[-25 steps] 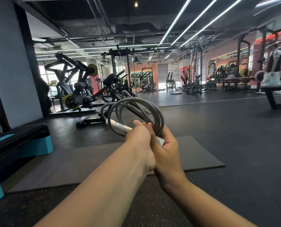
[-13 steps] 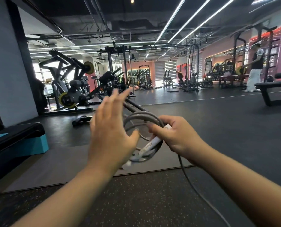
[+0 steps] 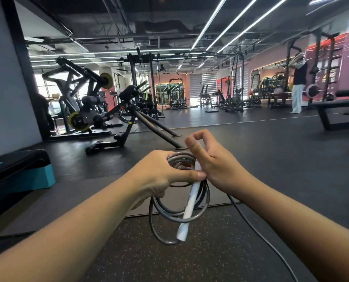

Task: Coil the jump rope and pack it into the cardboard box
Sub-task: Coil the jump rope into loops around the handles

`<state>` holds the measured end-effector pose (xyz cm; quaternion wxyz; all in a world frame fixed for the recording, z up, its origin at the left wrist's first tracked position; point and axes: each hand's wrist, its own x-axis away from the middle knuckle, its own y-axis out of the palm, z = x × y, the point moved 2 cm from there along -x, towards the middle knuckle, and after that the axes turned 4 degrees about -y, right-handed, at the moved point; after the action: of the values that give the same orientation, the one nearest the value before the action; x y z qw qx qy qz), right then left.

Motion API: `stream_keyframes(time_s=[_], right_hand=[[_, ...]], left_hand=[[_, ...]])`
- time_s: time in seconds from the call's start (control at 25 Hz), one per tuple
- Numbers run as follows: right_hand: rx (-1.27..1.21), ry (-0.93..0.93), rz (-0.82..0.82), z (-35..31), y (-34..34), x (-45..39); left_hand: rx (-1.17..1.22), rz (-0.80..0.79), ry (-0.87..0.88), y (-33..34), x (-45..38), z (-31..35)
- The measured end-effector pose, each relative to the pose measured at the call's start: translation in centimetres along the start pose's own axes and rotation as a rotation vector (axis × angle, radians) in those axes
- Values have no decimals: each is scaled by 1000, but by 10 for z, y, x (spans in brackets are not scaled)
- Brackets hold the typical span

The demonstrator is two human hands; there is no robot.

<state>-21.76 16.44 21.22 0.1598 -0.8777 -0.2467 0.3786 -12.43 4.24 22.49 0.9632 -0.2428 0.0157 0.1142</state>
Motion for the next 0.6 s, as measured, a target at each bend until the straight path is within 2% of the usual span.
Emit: stream_keyframes(time_s=[0.2, 0.28, 0.4, 0.48, 0.6], right_hand=[[98, 12, -50, -9, -5, -1], [-40, 117, -124, -6, -8, 2], [-256, 235, -347, 2, -5, 17], [-246, 179, -400, 4, -6, 22], [-113, 50, -416, -2, -5, 17]], left_hand=[[68, 52, 81, 5, 6, -4], [206, 127, 86, 2, 4, -10], [464, 217, 102, -10, 0, -18], [488, 197, 113, -16, -1, -21], [341, 118, 100, -25, -1, -24]])
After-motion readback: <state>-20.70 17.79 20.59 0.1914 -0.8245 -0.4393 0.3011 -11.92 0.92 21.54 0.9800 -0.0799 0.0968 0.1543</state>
